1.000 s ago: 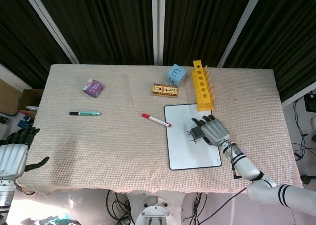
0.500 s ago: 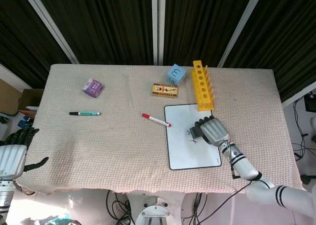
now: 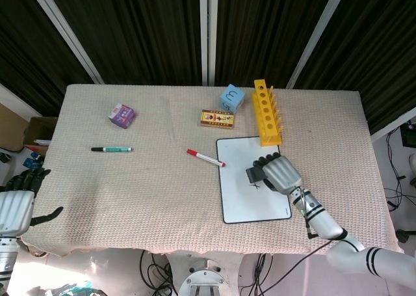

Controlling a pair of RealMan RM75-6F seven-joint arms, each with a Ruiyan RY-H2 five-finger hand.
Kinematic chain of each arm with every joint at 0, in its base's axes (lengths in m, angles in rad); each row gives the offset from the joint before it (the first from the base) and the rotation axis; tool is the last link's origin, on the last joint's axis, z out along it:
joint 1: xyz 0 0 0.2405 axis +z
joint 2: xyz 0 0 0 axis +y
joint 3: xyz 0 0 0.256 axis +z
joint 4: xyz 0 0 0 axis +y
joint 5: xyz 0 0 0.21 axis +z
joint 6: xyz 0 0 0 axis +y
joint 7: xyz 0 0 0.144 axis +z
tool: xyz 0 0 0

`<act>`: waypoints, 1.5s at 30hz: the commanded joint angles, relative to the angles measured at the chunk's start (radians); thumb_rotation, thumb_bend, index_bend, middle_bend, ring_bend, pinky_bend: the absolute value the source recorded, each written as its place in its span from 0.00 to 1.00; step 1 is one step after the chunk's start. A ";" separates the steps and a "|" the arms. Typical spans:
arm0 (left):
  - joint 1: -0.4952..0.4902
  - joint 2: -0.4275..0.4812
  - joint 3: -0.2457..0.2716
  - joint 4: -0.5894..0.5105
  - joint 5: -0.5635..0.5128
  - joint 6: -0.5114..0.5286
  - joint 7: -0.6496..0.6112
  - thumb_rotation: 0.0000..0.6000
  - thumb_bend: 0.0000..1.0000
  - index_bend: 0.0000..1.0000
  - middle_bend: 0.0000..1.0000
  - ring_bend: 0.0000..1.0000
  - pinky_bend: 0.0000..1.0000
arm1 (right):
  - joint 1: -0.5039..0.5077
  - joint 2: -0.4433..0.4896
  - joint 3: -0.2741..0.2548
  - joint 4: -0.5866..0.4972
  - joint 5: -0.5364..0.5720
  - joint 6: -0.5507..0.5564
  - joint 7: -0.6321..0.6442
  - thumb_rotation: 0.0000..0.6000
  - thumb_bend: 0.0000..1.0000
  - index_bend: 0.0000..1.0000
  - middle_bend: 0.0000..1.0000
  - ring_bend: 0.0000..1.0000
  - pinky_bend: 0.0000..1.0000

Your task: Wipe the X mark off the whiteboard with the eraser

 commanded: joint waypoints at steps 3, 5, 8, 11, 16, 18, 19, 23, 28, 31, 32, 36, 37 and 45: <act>-0.001 -0.001 0.000 0.008 -0.002 -0.005 -0.009 0.75 0.12 0.17 0.15 0.12 0.20 | -0.019 0.032 -0.049 -0.035 -0.071 0.018 0.032 1.00 0.35 0.74 0.71 0.63 0.72; -0.002 -0.003 0.000 0.013 -0.003 -0.007 -0.013 0.75 0.12 0.17 0.15 0.12 0.20 | -0.025 0.039 -0.071 -0.039 -0.100 0.021 0.033 1.00 0.35 0.77 0.73 0.65 0.74; -0.003 -0.005 0.001 0.019 -0.005 -0.013 -0.018 0.74 0.12 0.17 0.15 0.12 0.20 | -0.031 0.037 -0.092 -0.034 -0.133 0.026 0.017 1.00 0.35 0.79 0.74 0.66 0.74; -0.004 -0.008 -0.001 0.022 -0.006 -0.013 -0.022 0.75 0.12 0.17 0.15 0.12 0.20 | -0.035 0.025 -0.098 -0.026 -0.145 0.024 -0.011 1.00 0.35 0.79 0.74 0.66 0.74; -0.003 -0.008 0.000 0.028 -0.007 -0.014 -0.028 0.75 0.12 0.17 0.15 0.12 0.20 | -0.036 -0.005 -0.089 -0.008 -0.132 0.006 -0.056 1.00 0.35 0.79 0.74 0.66 0.74; -0.002 -0.006 0.000 0.030 -0.008 -0.014 -0.030 0.75 0.12 0.17 0.15 0.12 0.20 | -0.035 -0.016 -0.083 0.000 -0.127 0.001 -0.070 1.00 0.35 0.79 0.74 0.66 0.74; -0.002 -0.005 0.000 0.031 -0.008 -0.014 -0.031 0.75 0.12 0.17 0.15 0.12 0.20 | -0.034 -0.023 -0.079 0.005 -0.124 -0.002 -0.078 1.00 0.35 0.79 0.74 0.66 0.74; 0.001 -0.003 0.001 0.033 -0.012 -0.015 -0.038 0.75 0.12 0.17 0.15 0.12 0.20 | -0.029 -0.042 -0.060 0.018 -0.105 -0.014 -0.100 1.00 0.35 0.80 0.74 0.66 0.74; 0.000 -0.002 0.000 0.036 -0.011 -0.015 -0.046 0.74 0.12 0.17 0.15 0.12 0.20 | -0.012 -0.076 -0.016 0.053 -0.063 -0.034 -0.119 1.00 0.35 0.80 0.74 0.66 0.74; -0.003 -0.003 -0.001 0.035 -0.011 -0.019 -0.047 0.75 0.12 0.17 0.15 0.12 0.20 | 0.005 -0.100 0.017 0.074 -0.021 -0.062 -0.124 1.00 0.37 0.79 0.73 0.66 0.74; -0.004 -0.003 -0.001 0.034 -0.011 -0.021 -0.046 0.74 0.12 0.17 0.15 0.12 0.20 | 0.013 -0.108 0.027 0.080 -0.007 -0.073 -0.129 1.00 0.38 0.79 0.73 0.66 0.74; -0.008 -0.003 -0.006 0.031 -0.015 -0.025 -0.047 0.74 0.12 0.17 0.15 0.12 0.20 | 0.047 -0.142 0.074 0.102 0.048 -0.111 -0.153 1.00 0.39 0.79 0.73 0.66 0.74; -0.009 -0.002 -0.007 0.030 -0.016 -0.026 -0.047 0.74 0.12 0.17 0.15 0.12 0.20 | 0.058 -0.152 0.089 0.109 0.064 -0.119 -0.161 1.00 0.39 0.79 0.73 0.66 0.74; -0.018 0.004 -0.013 0.026 -0.027 -0.038 -0.048 0.75 0.12 0.17 0.15 0.12 0.20 | 0.112 -0.201 0.143 0.152 0.161 -0.162 -0.224 1.00 0.39 0.78 0.72 0.66 0.74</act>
